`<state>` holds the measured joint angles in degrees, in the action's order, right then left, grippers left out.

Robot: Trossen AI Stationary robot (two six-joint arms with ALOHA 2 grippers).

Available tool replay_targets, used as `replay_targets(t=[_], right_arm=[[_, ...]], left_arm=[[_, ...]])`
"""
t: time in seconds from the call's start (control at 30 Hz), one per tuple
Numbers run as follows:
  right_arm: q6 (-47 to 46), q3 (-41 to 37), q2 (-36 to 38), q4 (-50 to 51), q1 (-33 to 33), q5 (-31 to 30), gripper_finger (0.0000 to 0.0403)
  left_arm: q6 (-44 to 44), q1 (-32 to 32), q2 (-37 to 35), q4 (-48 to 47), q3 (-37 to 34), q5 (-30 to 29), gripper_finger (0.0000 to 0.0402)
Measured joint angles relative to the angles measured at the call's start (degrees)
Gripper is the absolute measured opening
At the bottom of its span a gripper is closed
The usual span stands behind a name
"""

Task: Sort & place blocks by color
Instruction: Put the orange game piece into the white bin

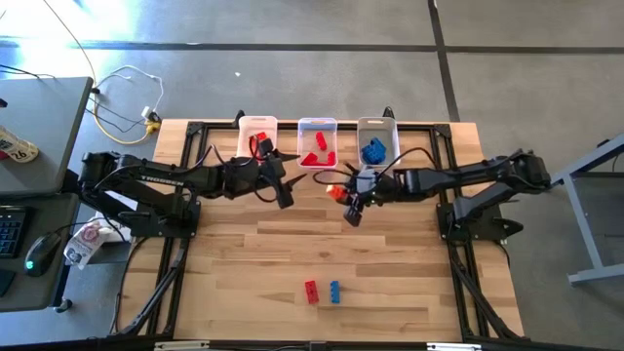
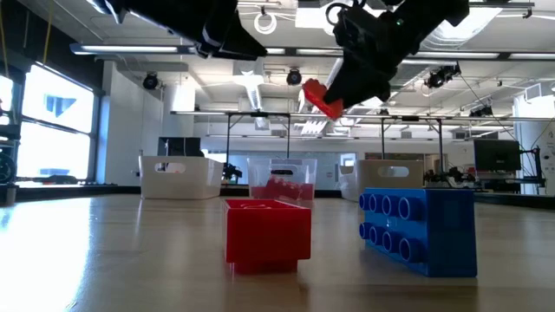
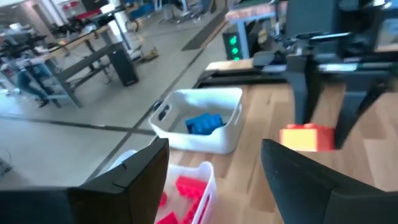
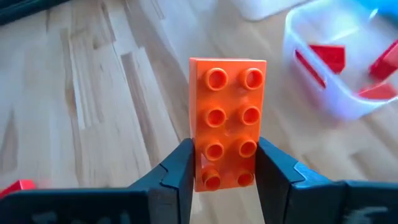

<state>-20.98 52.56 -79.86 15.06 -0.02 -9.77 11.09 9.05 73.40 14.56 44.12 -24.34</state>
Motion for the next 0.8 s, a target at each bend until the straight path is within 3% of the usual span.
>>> replay_targets(t=[0.33, 0.8], right_arm=[[12.3, 0.0, 0.8, -6.9, -1.2, 0.5, 0.0105], [23.6, 0.0, 0.8, -21.5, -1.2, 4.5, 0.0105]], left_arm=[[-0.4, 0.7, 0.0, 2.1, 0.0, 13.5, 0.0254], [-10.2, 0.7, 0.0, 4.1, 0.0, 19.7, 0.0253]])
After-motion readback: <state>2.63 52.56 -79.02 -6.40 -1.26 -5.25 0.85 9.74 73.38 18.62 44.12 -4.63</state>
